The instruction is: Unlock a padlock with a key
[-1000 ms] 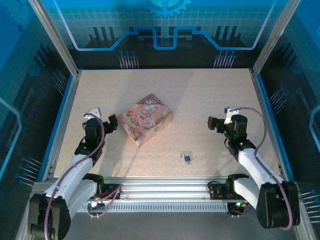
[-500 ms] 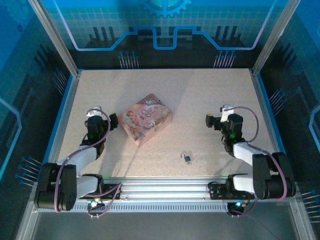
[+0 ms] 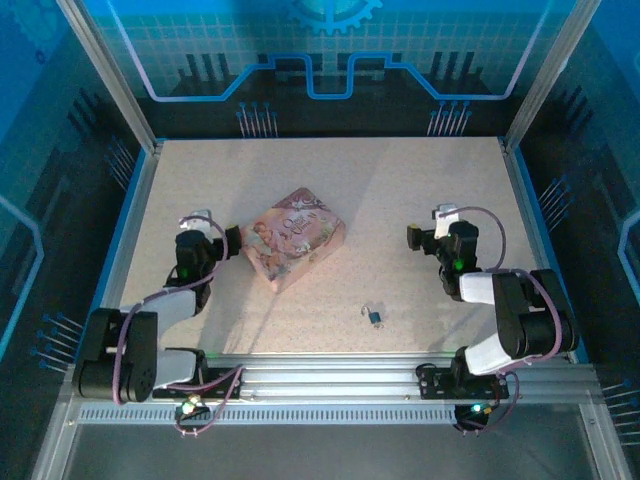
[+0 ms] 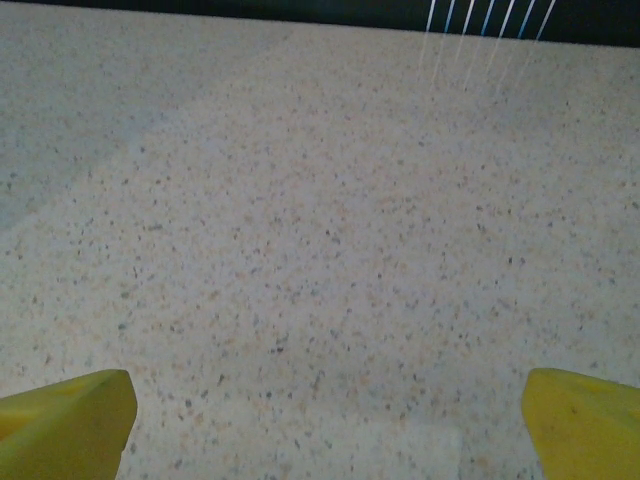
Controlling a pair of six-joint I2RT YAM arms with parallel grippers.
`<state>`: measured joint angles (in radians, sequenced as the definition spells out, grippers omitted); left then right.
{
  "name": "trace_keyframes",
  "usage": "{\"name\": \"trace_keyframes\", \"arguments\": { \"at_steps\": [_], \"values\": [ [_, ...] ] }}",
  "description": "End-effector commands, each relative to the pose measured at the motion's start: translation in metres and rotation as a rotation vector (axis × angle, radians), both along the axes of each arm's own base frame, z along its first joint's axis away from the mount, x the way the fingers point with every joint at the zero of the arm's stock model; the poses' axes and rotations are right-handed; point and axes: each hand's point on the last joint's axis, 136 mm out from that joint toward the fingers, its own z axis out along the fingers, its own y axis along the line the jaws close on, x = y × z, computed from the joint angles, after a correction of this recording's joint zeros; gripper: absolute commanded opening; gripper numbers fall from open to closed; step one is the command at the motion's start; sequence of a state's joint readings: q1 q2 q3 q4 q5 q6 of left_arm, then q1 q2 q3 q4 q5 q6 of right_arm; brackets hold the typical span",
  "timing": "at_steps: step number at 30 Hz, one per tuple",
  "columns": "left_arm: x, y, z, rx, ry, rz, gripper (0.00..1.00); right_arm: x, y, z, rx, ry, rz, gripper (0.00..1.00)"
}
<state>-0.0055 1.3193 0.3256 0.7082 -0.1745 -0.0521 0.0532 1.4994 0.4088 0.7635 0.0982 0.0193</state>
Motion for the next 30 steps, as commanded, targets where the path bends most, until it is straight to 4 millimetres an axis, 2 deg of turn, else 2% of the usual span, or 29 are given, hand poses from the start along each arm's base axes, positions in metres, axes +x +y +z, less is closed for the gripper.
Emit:
{"name": "trace_keyframes", "arguments": {
  "at_steps": [1,6,12,30],
  "values": [
    [0.013,-0.007,0.014,-0.001,-0.114,-0.058,0.99,0.004,0.003,0.006,-0.015,-0.017,0.010,1.00],
    [0.020,-0.010,-0.006,0.008,-0.131,-0.081,0.99,0.004,0.003,0.006,-0.014,-0.017,0.008,1.00],
    [0.029,-0.012,-0.013,-0.006,-0.044,-0.093,0.99,0.004,0.003,0.005,-0.016,-0.017,0.011,1.00],
    [0.031,-0.016,-0.013,-0.003,-0.036,-0.117,0.99,0.005,0.003,0.006,-0.016,-0.018,0.011,1.00]
  ]
}}
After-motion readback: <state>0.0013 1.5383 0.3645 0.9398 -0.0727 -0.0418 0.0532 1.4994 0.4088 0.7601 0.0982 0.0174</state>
